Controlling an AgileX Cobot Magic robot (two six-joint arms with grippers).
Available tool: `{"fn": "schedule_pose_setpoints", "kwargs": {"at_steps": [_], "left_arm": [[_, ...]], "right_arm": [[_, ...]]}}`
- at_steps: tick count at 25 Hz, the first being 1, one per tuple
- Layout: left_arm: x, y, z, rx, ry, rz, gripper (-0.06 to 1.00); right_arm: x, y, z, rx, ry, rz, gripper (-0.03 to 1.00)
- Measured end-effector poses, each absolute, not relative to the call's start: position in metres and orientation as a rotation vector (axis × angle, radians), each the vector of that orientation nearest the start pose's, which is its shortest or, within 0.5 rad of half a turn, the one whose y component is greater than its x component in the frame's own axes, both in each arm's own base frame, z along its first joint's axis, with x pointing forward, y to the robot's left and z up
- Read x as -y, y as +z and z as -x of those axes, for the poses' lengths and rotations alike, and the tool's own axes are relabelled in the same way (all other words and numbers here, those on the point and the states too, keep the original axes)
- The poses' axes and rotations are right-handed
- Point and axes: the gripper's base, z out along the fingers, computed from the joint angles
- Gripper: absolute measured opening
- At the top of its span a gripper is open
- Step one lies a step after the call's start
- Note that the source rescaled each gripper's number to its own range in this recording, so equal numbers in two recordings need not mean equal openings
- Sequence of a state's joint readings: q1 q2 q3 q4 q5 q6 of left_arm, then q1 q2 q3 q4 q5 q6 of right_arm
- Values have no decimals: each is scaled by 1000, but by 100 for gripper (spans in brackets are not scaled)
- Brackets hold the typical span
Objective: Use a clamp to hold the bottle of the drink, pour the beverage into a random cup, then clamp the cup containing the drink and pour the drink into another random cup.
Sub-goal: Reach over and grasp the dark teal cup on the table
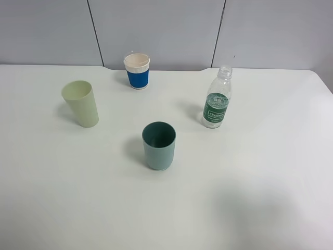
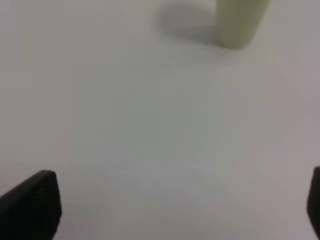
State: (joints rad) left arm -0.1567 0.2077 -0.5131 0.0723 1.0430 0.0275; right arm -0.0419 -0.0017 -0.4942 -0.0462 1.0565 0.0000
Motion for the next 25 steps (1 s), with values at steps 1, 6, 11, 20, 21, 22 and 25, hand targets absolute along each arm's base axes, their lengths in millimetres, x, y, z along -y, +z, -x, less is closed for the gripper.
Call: {"fn": "schedule_pose_setpoints", "kwargs": {"at_steps": [1,6,11,20,21,22,25], "left_arm": [[0,280,-31,-2225,8,-242,100],[10,275,-49,-2318,-39,-434,100],[25,266,-67,-2416,-49,-667,100],[48,240,-100,-2616,12,-916,100],[50,237,-103,-2641,21,-933,100],[52,234,-106,-2662,27,-945,100],[60,227,-118,-2667,5,-948,100]], "right_arm": [[3,276,5,-2044,-81,-45,100],[3,276,5,-2044,-81,-45,100],[3,276,5,-2044,-81,-45,100],[3,276,5,-2044,-81,-45,100],[3,276,5,-2044,-81,-45,100],[3,276,5,-2044,-81,-45,100],[3,276,5,-2044,-81,-45,100]]}}
